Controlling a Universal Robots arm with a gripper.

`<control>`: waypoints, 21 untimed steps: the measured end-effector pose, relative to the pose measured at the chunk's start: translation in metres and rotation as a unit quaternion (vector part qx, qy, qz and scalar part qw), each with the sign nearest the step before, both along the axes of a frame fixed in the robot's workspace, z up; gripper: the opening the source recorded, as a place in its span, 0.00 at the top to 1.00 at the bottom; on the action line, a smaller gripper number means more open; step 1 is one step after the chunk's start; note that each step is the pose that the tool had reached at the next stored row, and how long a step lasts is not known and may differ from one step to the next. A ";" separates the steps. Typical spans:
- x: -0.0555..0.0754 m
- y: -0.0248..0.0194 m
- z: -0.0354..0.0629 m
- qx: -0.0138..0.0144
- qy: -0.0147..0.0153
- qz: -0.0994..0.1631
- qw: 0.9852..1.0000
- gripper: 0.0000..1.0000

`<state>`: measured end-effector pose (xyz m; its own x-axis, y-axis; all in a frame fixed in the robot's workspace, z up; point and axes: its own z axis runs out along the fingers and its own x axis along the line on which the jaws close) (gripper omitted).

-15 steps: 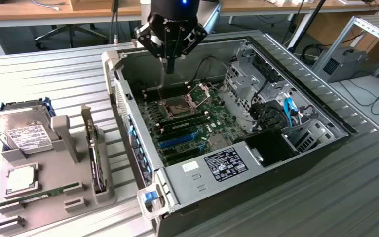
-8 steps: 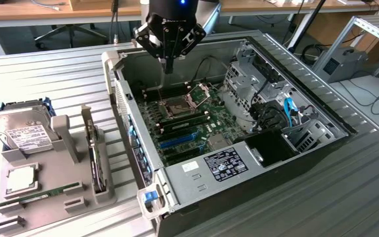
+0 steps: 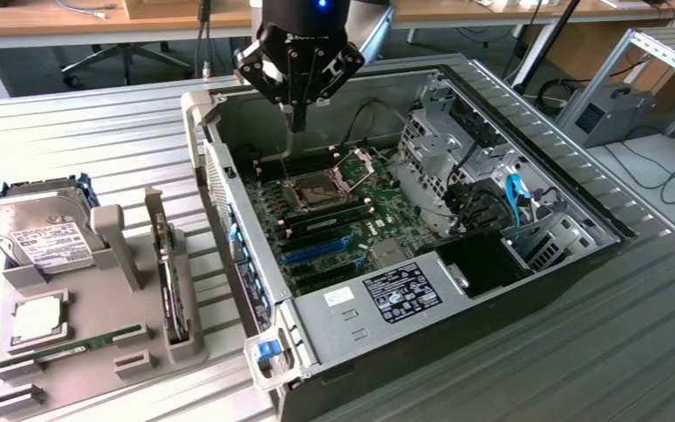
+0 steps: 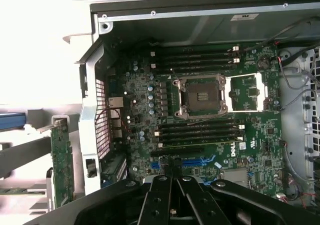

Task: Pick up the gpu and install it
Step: 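Reach for the gpu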

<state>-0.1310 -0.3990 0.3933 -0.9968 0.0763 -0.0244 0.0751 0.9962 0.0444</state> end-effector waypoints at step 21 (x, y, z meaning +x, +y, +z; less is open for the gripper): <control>-0.008 0.0000 0.0000 0.000 0.000 0.000 1.000 0.89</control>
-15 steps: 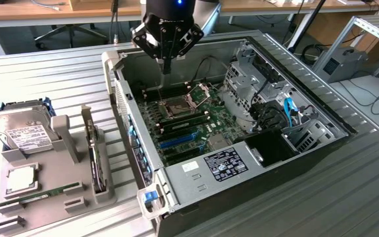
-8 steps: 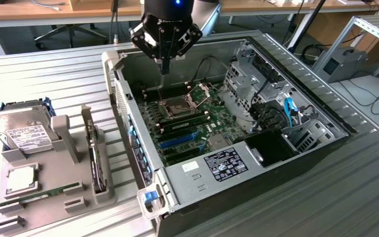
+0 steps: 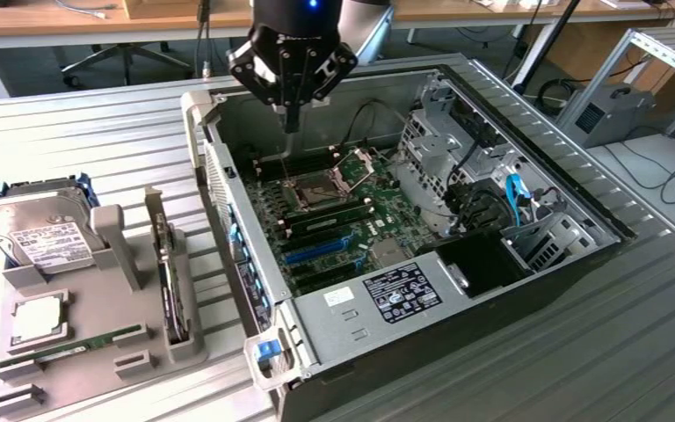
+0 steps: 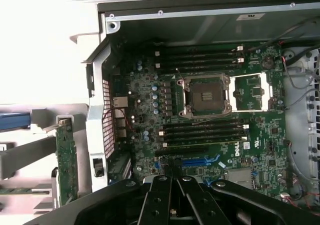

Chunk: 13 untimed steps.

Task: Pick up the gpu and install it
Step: 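Reach for the gpu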

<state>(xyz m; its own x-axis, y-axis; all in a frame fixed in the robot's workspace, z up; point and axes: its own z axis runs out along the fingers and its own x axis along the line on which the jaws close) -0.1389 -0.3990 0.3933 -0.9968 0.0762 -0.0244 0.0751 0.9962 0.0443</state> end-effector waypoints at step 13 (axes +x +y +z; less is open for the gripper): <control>-0.007 0.0000 0.0000 0.000 0.000 0.000 1.000 0.89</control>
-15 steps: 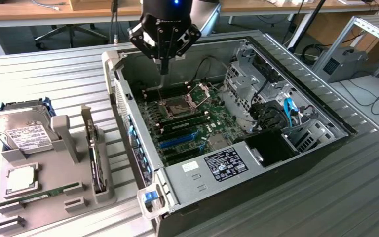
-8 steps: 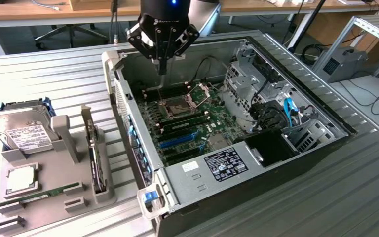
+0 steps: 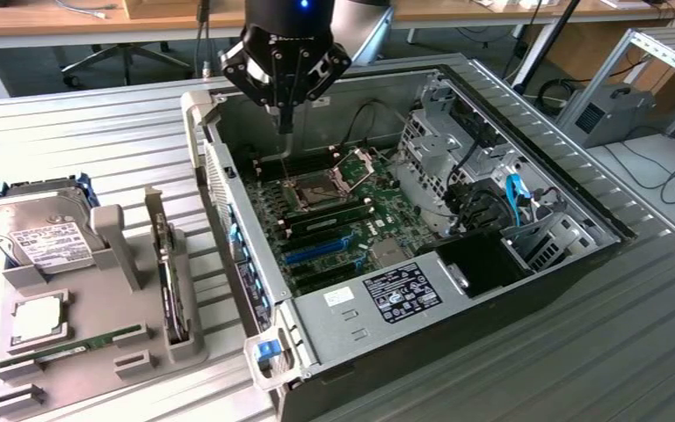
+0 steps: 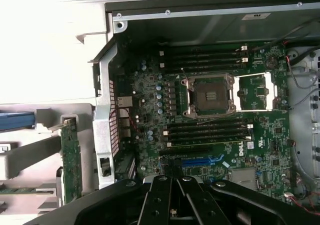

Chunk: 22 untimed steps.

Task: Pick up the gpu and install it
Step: 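Reach for the gpu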

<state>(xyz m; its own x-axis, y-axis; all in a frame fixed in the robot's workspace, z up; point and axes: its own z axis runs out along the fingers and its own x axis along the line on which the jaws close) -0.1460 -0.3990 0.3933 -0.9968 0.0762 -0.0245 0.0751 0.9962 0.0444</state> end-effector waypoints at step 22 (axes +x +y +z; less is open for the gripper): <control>-0.014 0.0000 0.0000 0.000 0.000 0.000 1.000 0.89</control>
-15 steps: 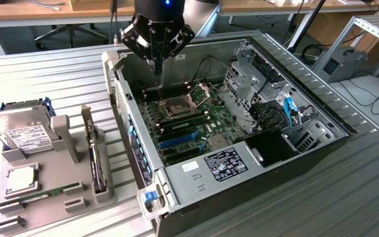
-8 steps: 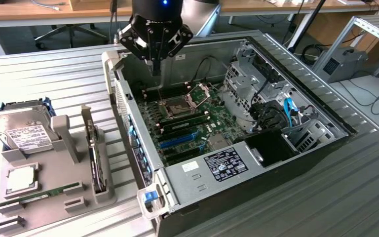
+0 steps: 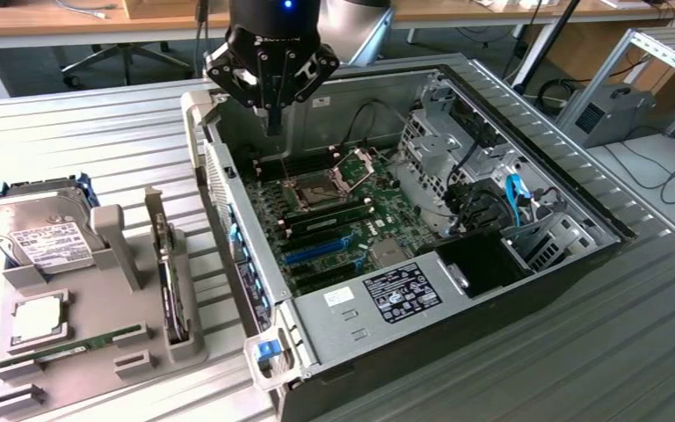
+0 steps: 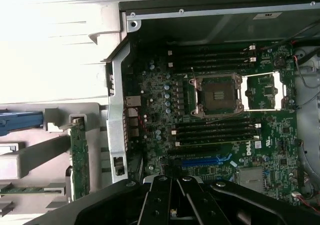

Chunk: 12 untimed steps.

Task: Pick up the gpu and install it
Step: 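Reach for the gpu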

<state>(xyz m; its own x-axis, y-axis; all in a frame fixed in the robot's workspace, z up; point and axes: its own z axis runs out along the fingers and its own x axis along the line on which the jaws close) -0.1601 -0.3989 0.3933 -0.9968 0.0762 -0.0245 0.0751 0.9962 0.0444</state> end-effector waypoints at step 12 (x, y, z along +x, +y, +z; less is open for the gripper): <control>-0.007 0.0000 0.0000 0.000 0.000 0.000 1.000 0.89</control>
<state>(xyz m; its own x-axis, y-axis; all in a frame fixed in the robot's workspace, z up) -0.1670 -0.3989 0.3933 -0.9968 0.0762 -0.0245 0.0751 0.9962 0.0444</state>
